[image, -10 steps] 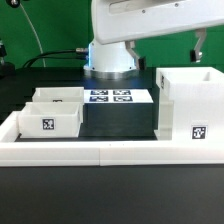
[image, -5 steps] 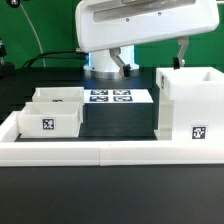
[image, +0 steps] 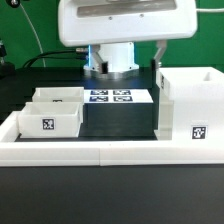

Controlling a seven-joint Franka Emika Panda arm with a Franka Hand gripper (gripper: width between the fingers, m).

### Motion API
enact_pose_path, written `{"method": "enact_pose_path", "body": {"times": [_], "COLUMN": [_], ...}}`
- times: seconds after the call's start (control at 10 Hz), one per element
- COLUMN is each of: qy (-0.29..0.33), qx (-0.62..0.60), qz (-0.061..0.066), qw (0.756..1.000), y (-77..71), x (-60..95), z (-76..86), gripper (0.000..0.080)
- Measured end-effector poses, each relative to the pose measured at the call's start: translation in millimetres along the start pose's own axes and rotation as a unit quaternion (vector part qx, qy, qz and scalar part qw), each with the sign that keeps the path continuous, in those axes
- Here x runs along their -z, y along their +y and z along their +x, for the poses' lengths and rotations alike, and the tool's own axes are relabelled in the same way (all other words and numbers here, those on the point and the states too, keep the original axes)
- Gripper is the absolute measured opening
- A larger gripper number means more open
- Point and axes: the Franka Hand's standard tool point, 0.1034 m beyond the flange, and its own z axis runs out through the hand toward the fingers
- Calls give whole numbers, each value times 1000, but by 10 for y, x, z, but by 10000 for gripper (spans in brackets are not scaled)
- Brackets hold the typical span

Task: Assemble drawer

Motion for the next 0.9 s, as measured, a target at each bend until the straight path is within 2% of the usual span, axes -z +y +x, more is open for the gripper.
{"method": "enact_pose_path", "body": {"times": [0.1,0.2,0.3,0.8,0.9], "qy": [6,4,0,-10,-3], "qx": [9,-1,-19,-5,9], "qz": [-3,4,16,15,11], "qw": [1000,1000,1000,1000,1000], "y": [147,274,334,266,301], "x": [-38,-100,-145,-157,-213], "z": [-26,-76,-89,-70,-75], "gripper": [649,649,649,649,649]}}
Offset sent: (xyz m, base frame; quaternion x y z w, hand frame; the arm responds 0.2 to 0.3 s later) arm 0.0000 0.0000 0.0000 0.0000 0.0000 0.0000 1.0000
